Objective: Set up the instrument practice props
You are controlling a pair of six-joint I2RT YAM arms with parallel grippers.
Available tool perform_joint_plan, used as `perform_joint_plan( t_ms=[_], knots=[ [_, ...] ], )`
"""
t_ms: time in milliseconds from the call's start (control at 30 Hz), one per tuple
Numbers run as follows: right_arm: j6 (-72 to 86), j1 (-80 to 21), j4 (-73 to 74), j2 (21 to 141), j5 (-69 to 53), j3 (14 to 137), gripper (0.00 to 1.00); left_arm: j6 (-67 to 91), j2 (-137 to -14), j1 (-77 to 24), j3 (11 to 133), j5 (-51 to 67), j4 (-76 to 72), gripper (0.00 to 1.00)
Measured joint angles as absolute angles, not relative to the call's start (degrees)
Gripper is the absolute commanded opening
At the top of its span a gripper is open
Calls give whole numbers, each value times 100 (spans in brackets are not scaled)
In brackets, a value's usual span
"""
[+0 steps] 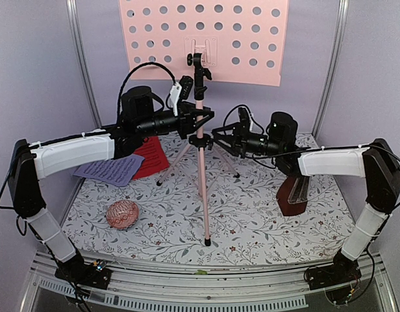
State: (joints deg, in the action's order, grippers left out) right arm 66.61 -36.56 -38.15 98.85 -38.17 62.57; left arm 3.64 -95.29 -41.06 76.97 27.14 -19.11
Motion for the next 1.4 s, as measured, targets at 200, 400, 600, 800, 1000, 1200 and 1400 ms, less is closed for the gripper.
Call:
perform_joint_plan(
  t_ms=[200, 400, 600, 800, 1000, 1200, 1400],
  knots=[
    [5006, -3579, -3848, 9253, -2886, 6005, 62, 362, -9529, -4106, 7699, 2716, -1911, 0],
    [3094, -3586, -4132, 8901, -2298, 5666, 65, 362, -9529, -4106, 7699, 2716, -1909, 0],
    [720, -3588, -4888, 8855, -2128, 4810, 67, 362, -9529, -4106, 7701, 2718, -1903, 0],
    [-1905, -3658, -5417, 8855, -2132, 4504, 70, 364, -9529, -4106, 7710, 2718, -1887, 0],
    [-4287, -3909, -5472, 8851, -1973, 4506, 73, 360, -9529, -4106, 7741, 2722, -1831, 0],
    [-5948, -4053, -5317, 8925, -1826, 4681, 73, 331, -9529, -4106, 7784, 2729, -1732, 0],
    [-6908, -4224, -4899, 9111, -1765, 5131, 71, 311, -9550, -4106, 7839, 2764, -1667, 0]
  ],
)
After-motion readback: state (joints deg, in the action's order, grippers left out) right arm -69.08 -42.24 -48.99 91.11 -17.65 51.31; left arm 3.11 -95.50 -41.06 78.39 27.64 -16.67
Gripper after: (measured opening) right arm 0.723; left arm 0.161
